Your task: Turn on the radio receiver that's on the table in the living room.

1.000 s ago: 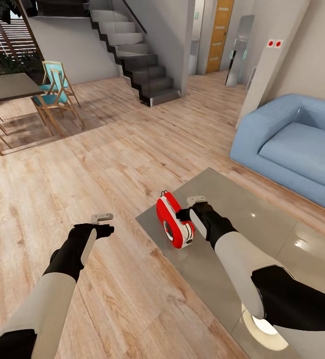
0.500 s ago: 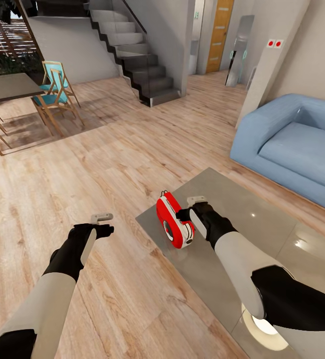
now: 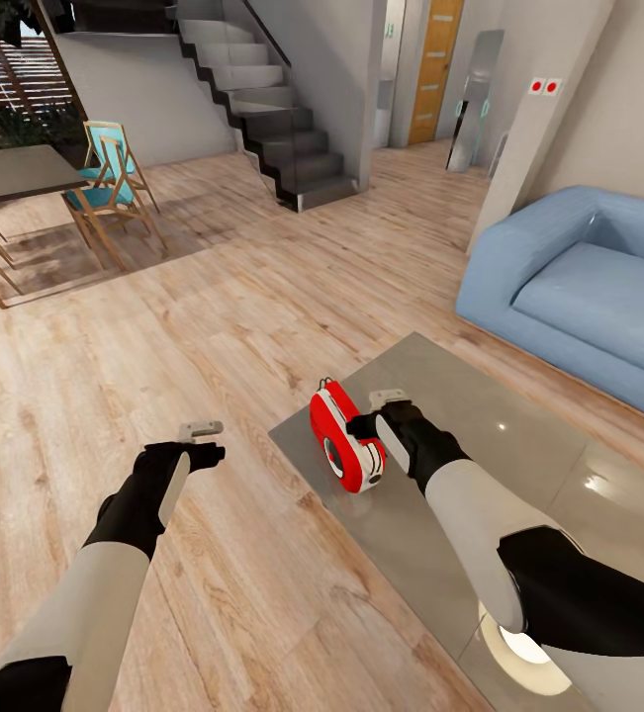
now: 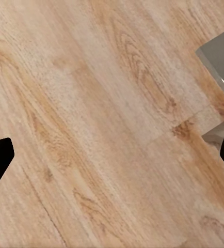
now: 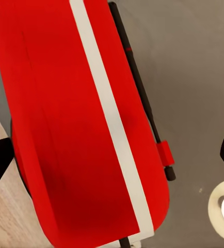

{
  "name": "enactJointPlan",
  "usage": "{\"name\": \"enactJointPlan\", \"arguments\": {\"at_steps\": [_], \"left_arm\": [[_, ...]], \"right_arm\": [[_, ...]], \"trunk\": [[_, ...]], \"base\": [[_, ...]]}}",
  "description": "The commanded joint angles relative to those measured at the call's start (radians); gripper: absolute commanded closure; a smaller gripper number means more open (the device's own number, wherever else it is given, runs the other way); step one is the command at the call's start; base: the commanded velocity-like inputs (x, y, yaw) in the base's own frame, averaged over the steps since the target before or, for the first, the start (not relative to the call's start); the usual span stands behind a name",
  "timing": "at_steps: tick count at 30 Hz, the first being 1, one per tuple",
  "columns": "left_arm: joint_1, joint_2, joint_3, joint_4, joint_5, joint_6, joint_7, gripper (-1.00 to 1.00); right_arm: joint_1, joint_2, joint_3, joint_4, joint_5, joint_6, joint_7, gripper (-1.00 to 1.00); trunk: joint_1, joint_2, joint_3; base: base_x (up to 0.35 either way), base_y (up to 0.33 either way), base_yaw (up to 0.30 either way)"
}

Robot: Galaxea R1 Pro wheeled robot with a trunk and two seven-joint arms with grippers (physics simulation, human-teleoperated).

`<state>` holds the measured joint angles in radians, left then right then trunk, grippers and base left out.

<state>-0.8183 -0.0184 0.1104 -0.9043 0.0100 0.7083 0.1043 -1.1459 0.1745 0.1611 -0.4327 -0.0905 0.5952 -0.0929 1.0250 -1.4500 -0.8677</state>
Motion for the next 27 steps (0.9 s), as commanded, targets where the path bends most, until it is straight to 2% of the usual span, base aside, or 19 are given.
{"name": "enactJointPlan", "arguments": {"at_steps": [1,27], "left_arm": [[0.000,0.000,0.000,0.000,0.000,0.000,0.000,-1.00],[0.008,-0.001,0.000,-0.001,-0.001,-0.001,0.000,-1.00]], "right_arm": [[0.000,0.000,0.000,0.000,0.000,0.000,0.001,-1.00],[0.000,0.000,-0.002,0.007,-0.001,0.000,0.005,-1.00]], "trunk": [[0.000,0.000,0.000],[0.000,0.000,-0.004]], "base": [[0.000,0.000,0.000],[0.000,0.000,0.000]]}}
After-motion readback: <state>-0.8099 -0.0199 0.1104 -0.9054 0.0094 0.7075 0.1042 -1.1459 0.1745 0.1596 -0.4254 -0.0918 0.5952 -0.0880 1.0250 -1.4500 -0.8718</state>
